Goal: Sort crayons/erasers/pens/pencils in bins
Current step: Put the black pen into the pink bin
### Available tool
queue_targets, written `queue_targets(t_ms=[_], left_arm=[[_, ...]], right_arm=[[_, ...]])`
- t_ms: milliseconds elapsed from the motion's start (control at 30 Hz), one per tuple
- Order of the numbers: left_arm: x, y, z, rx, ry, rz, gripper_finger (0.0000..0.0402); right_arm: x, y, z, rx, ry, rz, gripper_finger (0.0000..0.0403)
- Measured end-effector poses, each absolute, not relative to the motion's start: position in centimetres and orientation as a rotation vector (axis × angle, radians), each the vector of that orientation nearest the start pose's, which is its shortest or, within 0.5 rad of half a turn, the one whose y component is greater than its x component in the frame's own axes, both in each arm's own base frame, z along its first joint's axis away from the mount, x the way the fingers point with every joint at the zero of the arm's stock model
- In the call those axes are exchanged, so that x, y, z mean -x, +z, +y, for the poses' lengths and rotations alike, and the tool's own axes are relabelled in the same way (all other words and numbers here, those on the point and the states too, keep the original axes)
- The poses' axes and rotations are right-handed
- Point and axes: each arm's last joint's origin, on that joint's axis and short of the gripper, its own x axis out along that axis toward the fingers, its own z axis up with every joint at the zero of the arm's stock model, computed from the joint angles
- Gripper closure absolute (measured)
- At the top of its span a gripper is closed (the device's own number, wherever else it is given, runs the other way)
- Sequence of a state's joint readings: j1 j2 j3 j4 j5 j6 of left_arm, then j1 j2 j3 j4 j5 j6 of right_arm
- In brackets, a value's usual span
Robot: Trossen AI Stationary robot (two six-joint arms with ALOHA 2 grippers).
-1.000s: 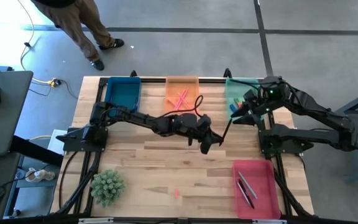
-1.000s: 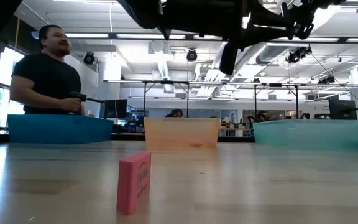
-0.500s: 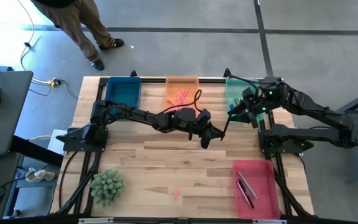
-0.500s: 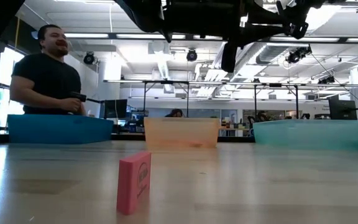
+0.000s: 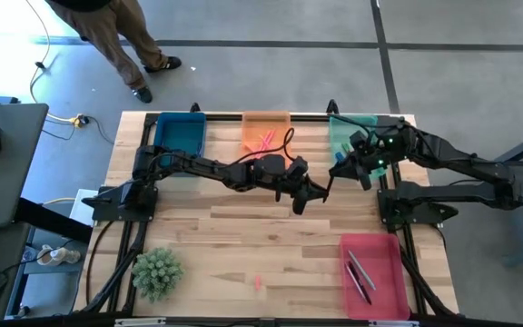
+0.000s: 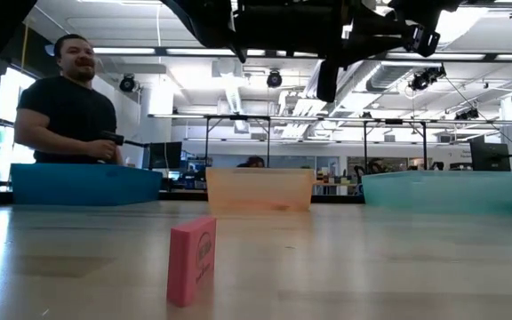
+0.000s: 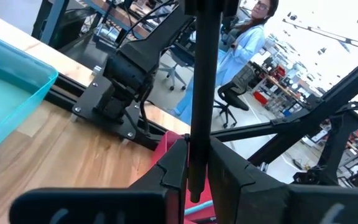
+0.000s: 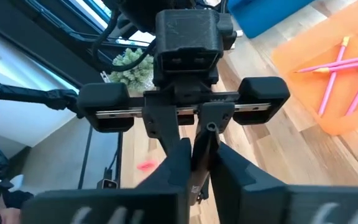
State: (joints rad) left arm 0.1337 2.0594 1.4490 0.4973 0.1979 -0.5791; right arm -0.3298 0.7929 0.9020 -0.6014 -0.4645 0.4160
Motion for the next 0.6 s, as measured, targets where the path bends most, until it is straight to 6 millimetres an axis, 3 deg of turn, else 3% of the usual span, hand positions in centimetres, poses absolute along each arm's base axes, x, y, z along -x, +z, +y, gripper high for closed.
queue_targets(t_ms=[100,333,600], left_arm=[[-47.11,23.45,5.76,0.597,-0.03,0.127,0.0364],[-47.11,23.45,5.76,0.585,-0.031,0.127,0.0341],[-47.03,22.76,5.6,0.552,-0.021,0.198,0.0268]], right_arm=[[-15.0,33.37,-3.76,-0.604,0.034,0.478,0.0391],[-14.99,33.32,-3.79,-0.653,0.01,0.483,0.0375],[-14.64,32.71,-3.78,-0.671,-0.046,0.545,0.0394]])
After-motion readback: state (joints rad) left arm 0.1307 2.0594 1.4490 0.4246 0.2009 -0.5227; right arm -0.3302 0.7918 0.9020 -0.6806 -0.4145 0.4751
